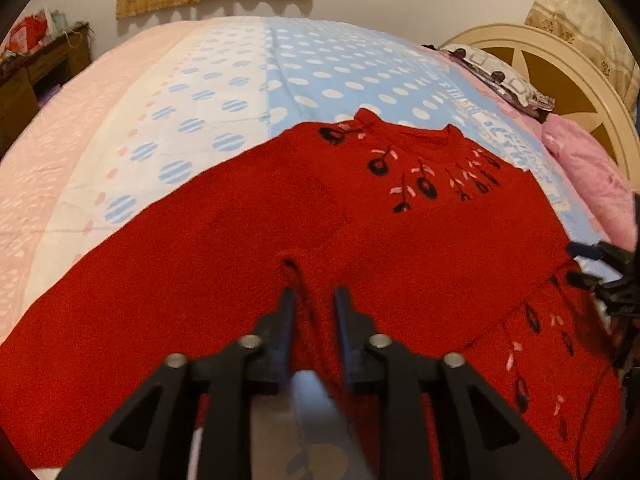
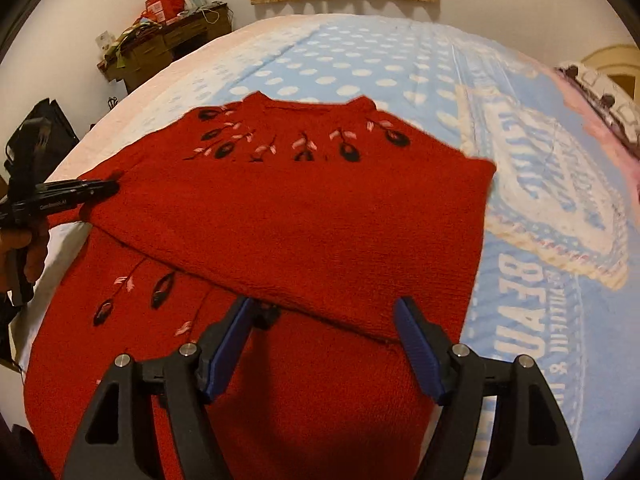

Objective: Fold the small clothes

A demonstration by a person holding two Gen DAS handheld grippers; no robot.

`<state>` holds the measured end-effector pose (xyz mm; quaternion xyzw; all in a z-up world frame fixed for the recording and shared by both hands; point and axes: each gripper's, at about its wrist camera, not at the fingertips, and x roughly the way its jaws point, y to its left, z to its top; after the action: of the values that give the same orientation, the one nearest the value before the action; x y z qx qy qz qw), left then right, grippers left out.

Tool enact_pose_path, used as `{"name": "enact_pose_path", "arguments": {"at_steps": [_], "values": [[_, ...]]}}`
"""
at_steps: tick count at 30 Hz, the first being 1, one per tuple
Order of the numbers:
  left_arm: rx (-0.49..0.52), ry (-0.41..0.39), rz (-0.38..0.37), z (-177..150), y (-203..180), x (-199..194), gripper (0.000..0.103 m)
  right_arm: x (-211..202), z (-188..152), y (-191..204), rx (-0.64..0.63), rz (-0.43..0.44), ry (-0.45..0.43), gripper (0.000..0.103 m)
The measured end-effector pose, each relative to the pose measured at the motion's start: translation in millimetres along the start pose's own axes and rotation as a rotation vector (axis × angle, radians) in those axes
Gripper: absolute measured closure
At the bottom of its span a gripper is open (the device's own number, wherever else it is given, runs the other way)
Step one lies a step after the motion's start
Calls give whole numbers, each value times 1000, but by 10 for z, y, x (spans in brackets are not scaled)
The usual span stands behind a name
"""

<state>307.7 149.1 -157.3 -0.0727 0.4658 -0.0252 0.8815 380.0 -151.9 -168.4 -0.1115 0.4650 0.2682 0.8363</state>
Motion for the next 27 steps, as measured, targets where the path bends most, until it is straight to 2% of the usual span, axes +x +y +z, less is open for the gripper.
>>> {"name": "enact_pose_path", "arguments": {"at_steps": [2, 5, 8, 11, 19, 21, 27], "values": [[21, -7, 28, -58, -22, 5, 57, -20, 15, 42, -19, -7, -10, 29], [-13, -12, 18, -125, 48, -33, 53, 172, -6, -13, -16, -44, 58, 29], [-47, -30, 43, -184, 125, -207, 37, 117, 7, 82, -26, -82, 45, 29], [-25, -63, 83, -269, 217, -415, 37, -17, 26, 274, -67, -36, 13, 29], [-110, -104, 326, -640, 1043, -1001, 37, -125, -77, 584, -115, 14, -5, 28], [-156, -111, 401, -765, 1318, -1153, 37, -143, -125, 657, -147, 3, -7, 28], [-316, -141, 549, -1093, 1987, -1507, 36, -342, -208, 783, -185, 7, -58, 28]]}}
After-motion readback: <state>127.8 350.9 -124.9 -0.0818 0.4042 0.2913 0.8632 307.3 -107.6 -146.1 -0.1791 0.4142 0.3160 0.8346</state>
